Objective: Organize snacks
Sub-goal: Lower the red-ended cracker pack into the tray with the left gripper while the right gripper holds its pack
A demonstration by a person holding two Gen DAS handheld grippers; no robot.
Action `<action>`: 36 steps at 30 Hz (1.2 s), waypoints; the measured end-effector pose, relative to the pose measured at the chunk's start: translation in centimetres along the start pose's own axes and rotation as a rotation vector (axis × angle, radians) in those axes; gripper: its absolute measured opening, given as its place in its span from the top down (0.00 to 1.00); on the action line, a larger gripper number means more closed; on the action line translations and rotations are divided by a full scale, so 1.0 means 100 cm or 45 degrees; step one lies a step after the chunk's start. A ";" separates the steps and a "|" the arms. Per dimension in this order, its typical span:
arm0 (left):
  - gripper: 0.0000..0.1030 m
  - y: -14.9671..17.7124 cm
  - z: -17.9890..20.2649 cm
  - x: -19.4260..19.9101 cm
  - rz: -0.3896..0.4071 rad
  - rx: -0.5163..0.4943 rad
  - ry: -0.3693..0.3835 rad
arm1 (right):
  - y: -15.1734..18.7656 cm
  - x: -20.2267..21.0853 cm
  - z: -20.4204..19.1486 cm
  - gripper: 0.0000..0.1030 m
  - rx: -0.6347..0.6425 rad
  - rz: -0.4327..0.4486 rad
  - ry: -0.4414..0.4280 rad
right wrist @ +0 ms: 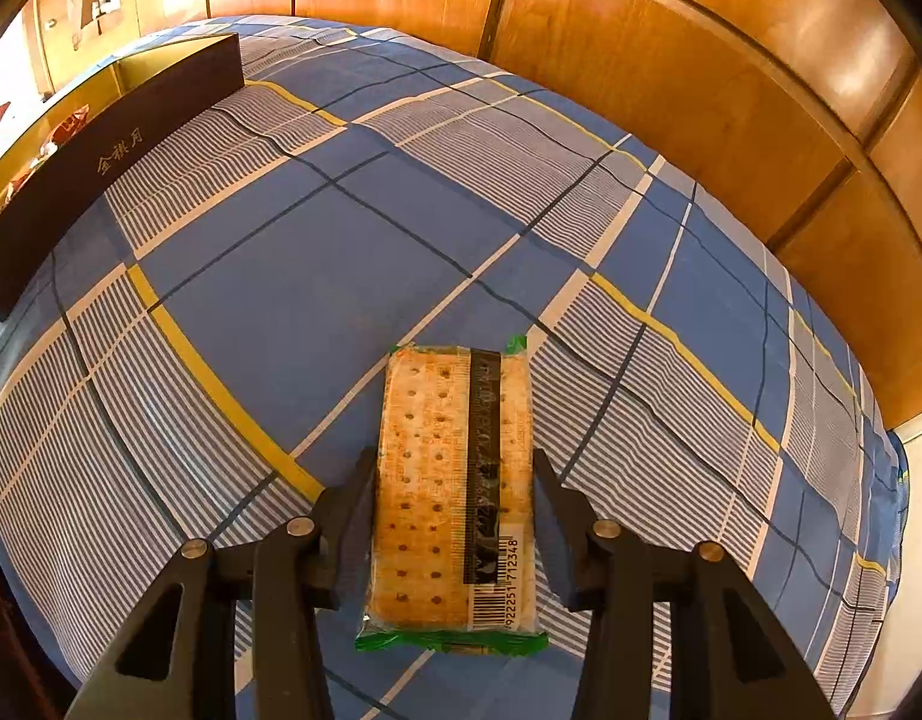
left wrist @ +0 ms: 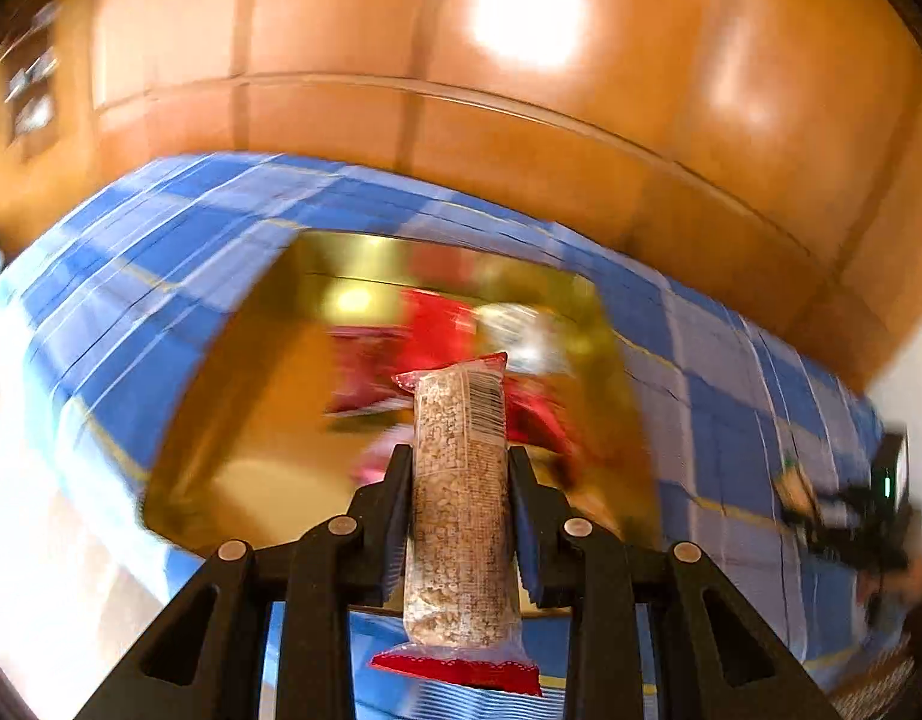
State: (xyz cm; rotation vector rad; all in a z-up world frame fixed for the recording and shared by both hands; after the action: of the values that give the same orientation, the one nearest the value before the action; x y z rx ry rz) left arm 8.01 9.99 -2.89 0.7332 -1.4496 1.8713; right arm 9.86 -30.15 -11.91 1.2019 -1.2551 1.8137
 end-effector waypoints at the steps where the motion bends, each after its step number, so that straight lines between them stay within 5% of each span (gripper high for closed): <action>1: 0.71 -0.004 -0.014 0.002 0.009 0.056 -0.010 | 0.000 0.000 0.000 0.54 -0.001 0.000 0.000; 9: 0.71 -0.010 -0.072 -0.011 -0.040 0.297 0.011 | 0.000 0.000 0.000 0.54 0.000 -0.002 0.002; 21: 0.67 0.003 -0.055 -0.070 -0.206 0.245 -0.027 | -0.001 0.000 -0.001 0.54 -0.007 -0.005 0.011; 30: 0.67 0.010 -0.050 -0.050 -0.105 0.123 -0.199 | 0.000 0.000 -0.001 0.54 -0.013 -0.006 0.010; 36: 0.58 0.015 -0.030 -0.040 -0.058 0.048 -0.218 | 0.000 0.000 -0.002 0.54 -0.032 -0.007 0.018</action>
State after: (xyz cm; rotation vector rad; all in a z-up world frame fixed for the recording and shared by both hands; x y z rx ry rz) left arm 9.26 12.07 -7.52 0.9570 -1.4928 1.8427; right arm 9.83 -29.97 -11.93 1.1761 -1.2618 1.7940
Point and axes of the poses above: each gripper's, at about its wrist camera, not at the fingertips, and x roughly against the way its jaws point, z to its right, y to its underside, the point moved 5 cm from there along -x, roughly the way its jaws point, and after that the axes turned 2 degrees about -z, right-handed, at the moved point
